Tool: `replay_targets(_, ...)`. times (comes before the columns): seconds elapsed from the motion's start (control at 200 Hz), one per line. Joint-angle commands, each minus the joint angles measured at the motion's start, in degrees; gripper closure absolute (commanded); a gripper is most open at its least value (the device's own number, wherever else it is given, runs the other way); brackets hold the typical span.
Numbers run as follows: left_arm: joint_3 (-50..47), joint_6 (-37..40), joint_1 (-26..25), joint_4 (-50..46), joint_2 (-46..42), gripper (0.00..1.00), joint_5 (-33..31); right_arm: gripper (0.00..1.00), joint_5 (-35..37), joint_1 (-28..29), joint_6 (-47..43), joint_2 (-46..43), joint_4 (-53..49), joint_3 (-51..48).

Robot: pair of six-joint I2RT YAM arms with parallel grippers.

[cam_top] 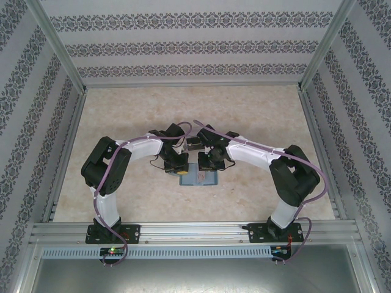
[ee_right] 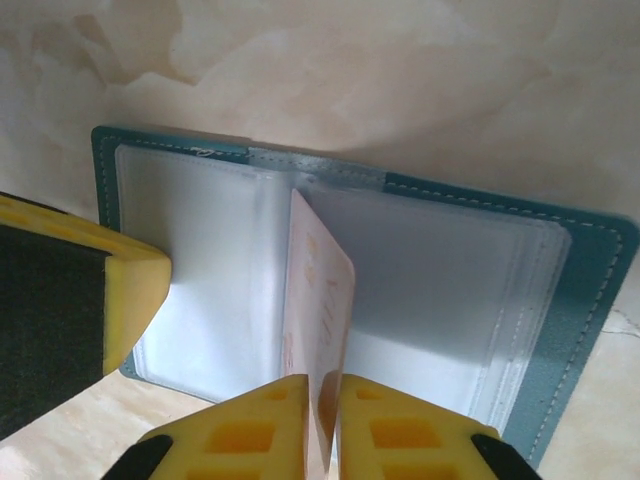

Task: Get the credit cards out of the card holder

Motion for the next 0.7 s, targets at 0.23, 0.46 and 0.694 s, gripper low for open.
replay_targets(0.23, -0.9, 0.7, -0.8, -2.6, 1.9, 1.0, -2.7, 0.84, -2.3, 0.5, 1.7, -0.3, 0.8, -0.6)
replay_targets(0.46, -0.8, -0.3, -0.8, -2.0, -0.8, 1.0, -3.8, 0.93, -0.2, 0.4, 0.8, -1.3, -0.6, 0.2)
replay_targets(0.694, 0.3, -0.2, -0.8, -3.5, -3.0, 1.0, -4.7, 0.96, 0.4, -0.8, -1.9, -3.9, -2.3, 1.0)
